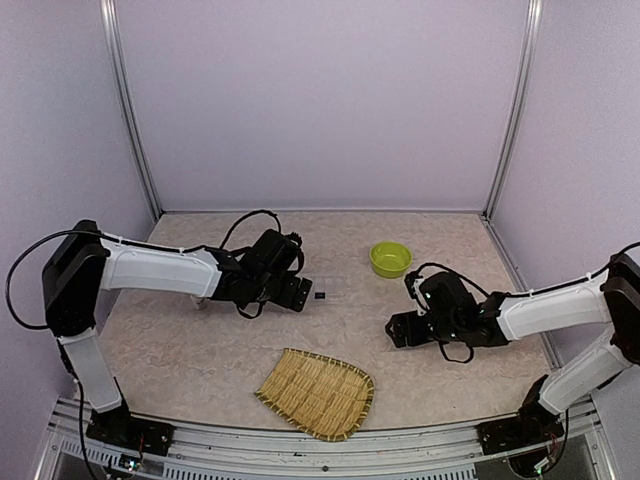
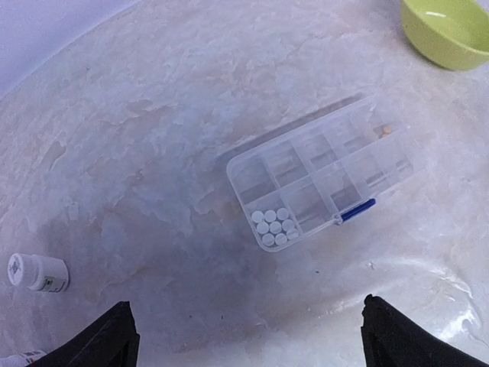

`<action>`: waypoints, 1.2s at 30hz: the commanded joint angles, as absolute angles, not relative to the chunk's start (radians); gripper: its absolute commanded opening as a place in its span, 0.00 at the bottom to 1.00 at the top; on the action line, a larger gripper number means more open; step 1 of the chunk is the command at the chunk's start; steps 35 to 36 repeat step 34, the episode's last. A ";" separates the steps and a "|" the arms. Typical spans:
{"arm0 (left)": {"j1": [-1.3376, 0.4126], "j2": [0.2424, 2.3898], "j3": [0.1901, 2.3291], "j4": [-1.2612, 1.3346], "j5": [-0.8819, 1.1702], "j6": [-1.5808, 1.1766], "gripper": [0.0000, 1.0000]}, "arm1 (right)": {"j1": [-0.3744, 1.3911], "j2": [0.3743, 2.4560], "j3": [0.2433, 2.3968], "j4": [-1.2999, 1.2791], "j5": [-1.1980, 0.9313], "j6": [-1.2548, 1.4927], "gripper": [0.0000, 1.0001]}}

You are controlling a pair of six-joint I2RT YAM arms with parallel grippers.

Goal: Sort the pills into containers
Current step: Move the pill container to the center of the board, then reset both arms

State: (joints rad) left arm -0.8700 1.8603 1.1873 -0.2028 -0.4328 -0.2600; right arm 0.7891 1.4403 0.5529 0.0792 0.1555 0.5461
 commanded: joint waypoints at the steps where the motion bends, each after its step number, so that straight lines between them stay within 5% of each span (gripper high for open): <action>1: -0.867 1.726 1.117 -0.158 -0.395 -0.273 0.99 | 0.768 1.324 0.601 -0.018 0.225 0.476 0.89; 5: -0.861 1.627 1.052 -0.142 -0.393 -0.302 0.99 | 0.741 1.207 0.619 -0.096 0.297 0.432 1.00; 19: -0.856 1.241 0.799 -0.014 -0.457 -0.402 0.99 | 0.722 0.956 0.634 -0.207 0.524 0.360 1.00; 36: -0.854 1.137 0.740 0.016 -0.476 -0.378 0.99 | 0.722 0.890 0.593 -0.179 0.524 0.348 1.00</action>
